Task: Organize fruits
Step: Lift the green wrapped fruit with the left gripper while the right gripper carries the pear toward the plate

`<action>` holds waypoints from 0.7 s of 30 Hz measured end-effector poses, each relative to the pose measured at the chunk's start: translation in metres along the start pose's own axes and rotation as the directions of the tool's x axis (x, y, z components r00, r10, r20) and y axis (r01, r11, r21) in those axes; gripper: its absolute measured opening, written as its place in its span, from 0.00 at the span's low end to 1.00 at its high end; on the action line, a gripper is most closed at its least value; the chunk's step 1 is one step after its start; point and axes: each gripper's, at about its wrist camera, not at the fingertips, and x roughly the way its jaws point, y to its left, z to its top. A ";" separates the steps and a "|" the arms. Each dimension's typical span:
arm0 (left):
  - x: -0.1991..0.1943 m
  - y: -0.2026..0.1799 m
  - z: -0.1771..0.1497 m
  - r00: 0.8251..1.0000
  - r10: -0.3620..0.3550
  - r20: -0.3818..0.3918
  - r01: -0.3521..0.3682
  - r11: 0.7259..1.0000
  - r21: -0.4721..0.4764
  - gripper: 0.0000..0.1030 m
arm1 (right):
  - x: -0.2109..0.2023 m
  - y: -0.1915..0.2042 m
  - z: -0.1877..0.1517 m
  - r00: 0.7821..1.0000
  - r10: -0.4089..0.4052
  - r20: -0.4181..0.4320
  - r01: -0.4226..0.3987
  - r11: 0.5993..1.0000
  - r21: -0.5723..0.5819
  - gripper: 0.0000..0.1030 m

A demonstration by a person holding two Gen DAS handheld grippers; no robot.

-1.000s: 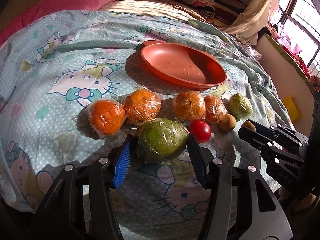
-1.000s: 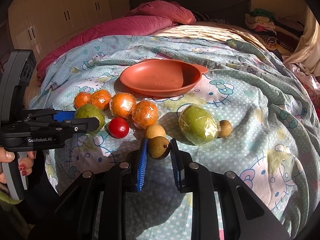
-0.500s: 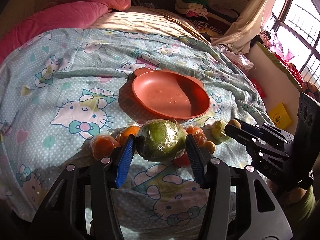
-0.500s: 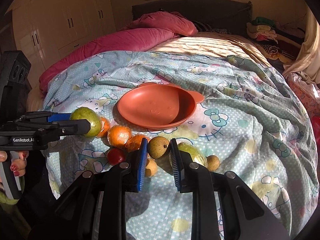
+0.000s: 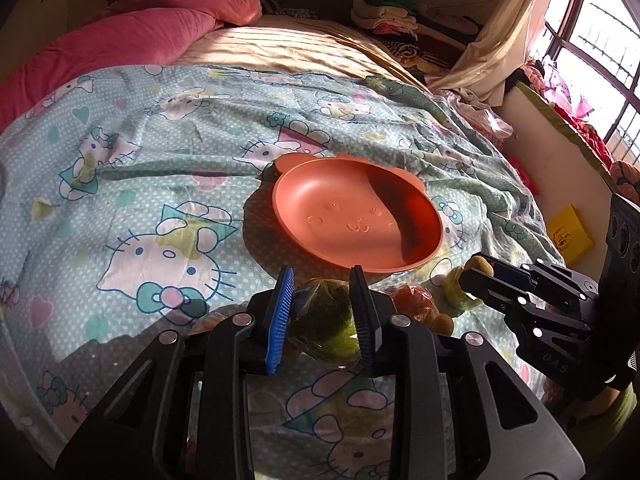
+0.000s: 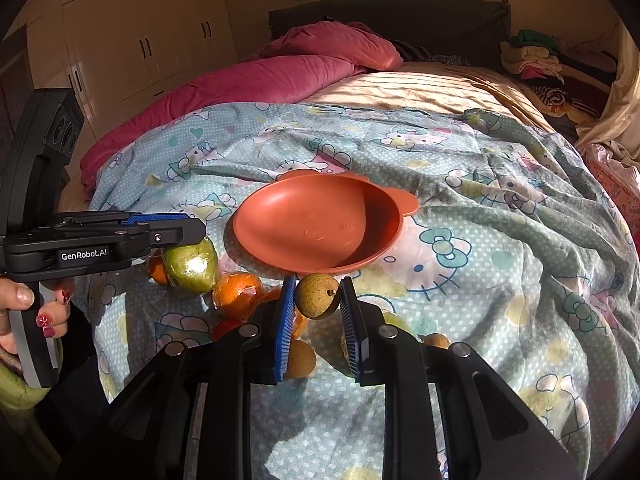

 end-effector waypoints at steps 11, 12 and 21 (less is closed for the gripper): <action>0.004 -0.001 -0.030 1.000 0.018 -0.023 -0.018 1.000 0.002 0.32 | -0.008 -0.001 0.001 1.000 0.000 0.018 0.000 1.000 0.009 0.21; 0.003 -0.002 -0.033 1.000 0.014 -0.026 -0.014 1.000 0.007 0.32 | -0.008 -0.002 0.001 1.000 -0.002 0.020 0.001 1.000 0.010 0.21; -0.026 -0.018 -0.069 0.998 -0.063 -0.023 0.065 0.994 0.085 0.55 | -0.012 -0.004 0.000 1.000 -0.003 0.031 0.002 1.000 0.021 0.21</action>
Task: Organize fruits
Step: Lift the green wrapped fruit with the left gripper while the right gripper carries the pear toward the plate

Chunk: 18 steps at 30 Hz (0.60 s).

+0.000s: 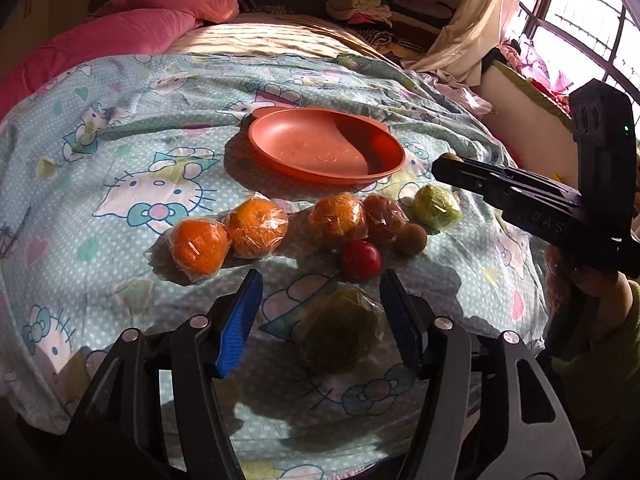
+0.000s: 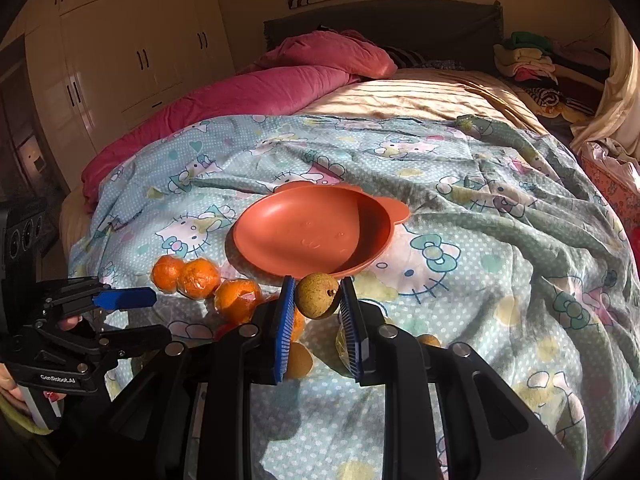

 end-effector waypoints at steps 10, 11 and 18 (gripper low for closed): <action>0.020 -0.012 -0.013 0.998 0.014 -0.060 -0.011 0.999 0.051 0.58 | 0.000 0.003 0.001 1.000 0.000 -0.002 0.000 1.000 -0.010 0.21; 0.023 -0.011 -0.012 0.998 0.017 -0.066 -0.014 0.999 0.051 0.58 | 0.001 0.003 0.002 1.000 0.000 -0.003 0.000 1.000 -0.010 0.21; 0.030 -0.005 -0.006 0.997 0.038 -0.060 -0.035 0.998 0.046 0.45 | 0.006 0.004 0.002 1.000 -0.005 -0.013 0.005 1.000 -0.016 0.21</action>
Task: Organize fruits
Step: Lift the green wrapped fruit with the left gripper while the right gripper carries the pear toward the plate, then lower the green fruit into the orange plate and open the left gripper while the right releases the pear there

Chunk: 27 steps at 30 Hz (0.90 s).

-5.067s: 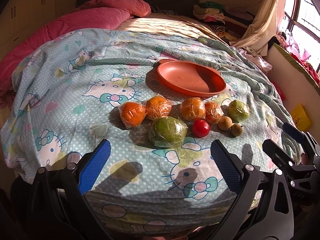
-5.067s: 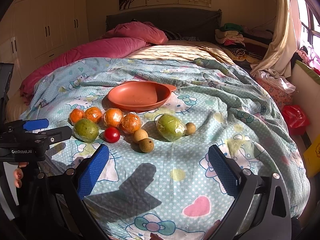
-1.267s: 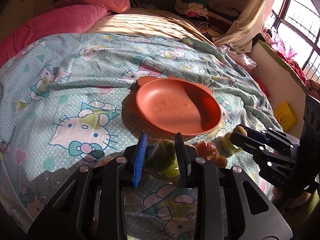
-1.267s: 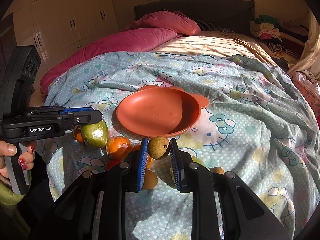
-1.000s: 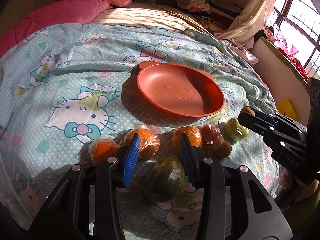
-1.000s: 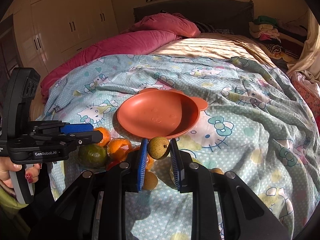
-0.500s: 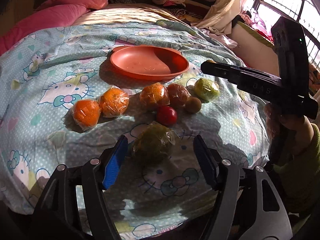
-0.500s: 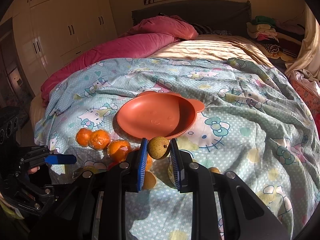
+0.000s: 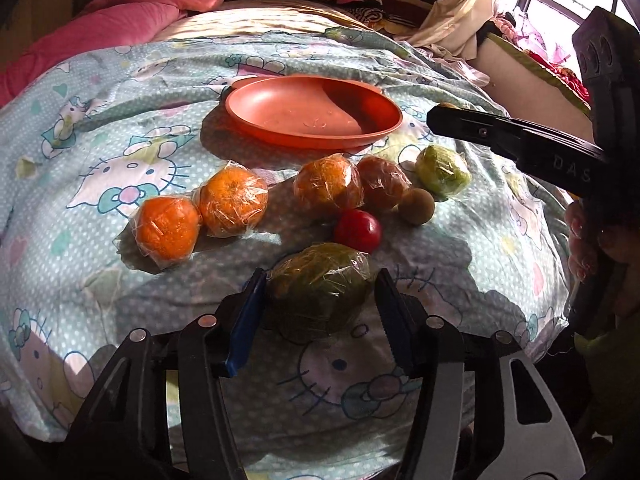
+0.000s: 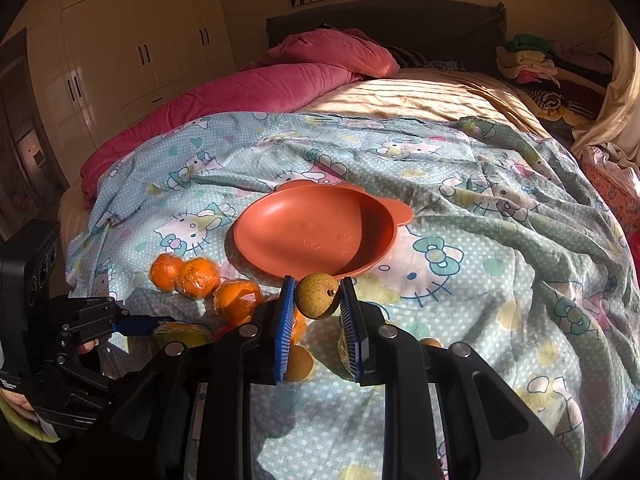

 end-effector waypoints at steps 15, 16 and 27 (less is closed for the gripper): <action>-0.013 0.006 0.018 0.999 -0.041 0.027 0.041 0.999 -0.019 0.43 | 0.008 -0.001 0.008 1.000 0.008 -0.003 -0.008 1.000 0.002 0.21; -0.018 0.006 0.022 0.998 -0.044 0.041 0.045 0.999 -0.025 0.43 | 0.007 -0.001 0.010 1.000 0.008 0.000 -0.008 1.000 0.002 0.21; -0.027 0.025 0.100 0.991 -0.023 0.135 0.030 0.998 -0.048 0.43 | 0.011 -0.005 0.033 1.000 0.019 0.012 -0.019 1.000 -0.021 0.21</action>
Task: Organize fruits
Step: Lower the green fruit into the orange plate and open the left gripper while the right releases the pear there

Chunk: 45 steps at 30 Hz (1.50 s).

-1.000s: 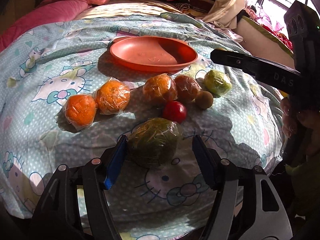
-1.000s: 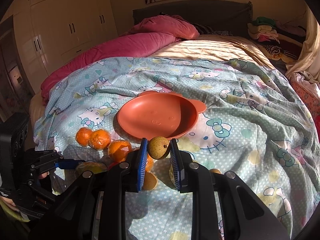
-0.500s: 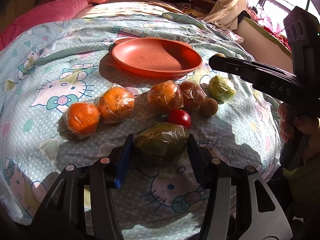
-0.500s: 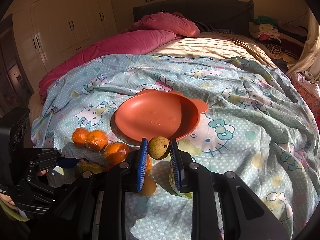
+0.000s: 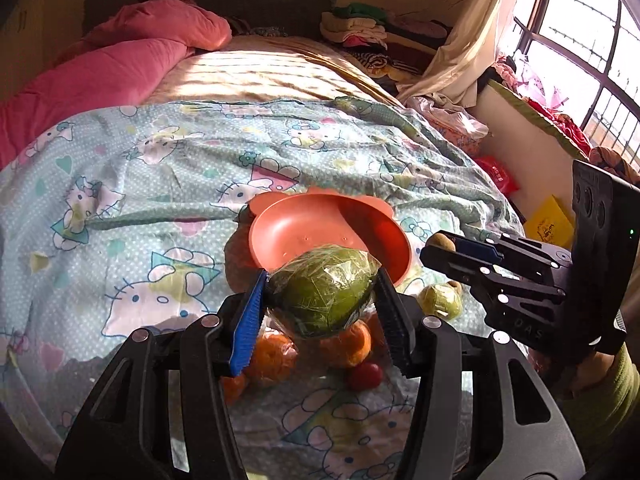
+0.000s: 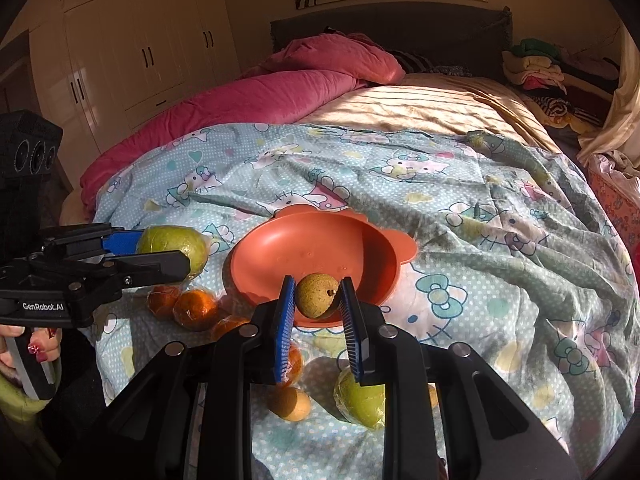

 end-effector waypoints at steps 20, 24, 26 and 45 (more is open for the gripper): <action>0.093 0.015 0.023 0.992 -0.003 -0.128 0.002 1.000 -0.012 0.43 | 0.061 -0.001 0.007 0.986 -0.011 -0.166 -0.008 0.994 -0.113 0.21; 0.100 0.014 0.021 0.989 -0.007 -0.145 0.006 1.000 -0.005 0.43 | 0.066 -0.001 0.006 0.982 -0.016 -0.186 -0.007 0.992 -0.124 0.21; 0.103 0.015 0.021 0.988 -0.008 -0.152 0.008 1.000 -0.005 0.43 | 0.069 -0.001 0.006 0.980 -0.018 -0.199 -0.008 0.992 -0.128 0.21; 0.106 0.018 0.021 0.987 -0.016 -0.160 0.015 1.000 -0.008 0.44 | 0.072 0.003 0.005 0.975 -0.018 -0.222 -0.012 0.991 -0.135 0.26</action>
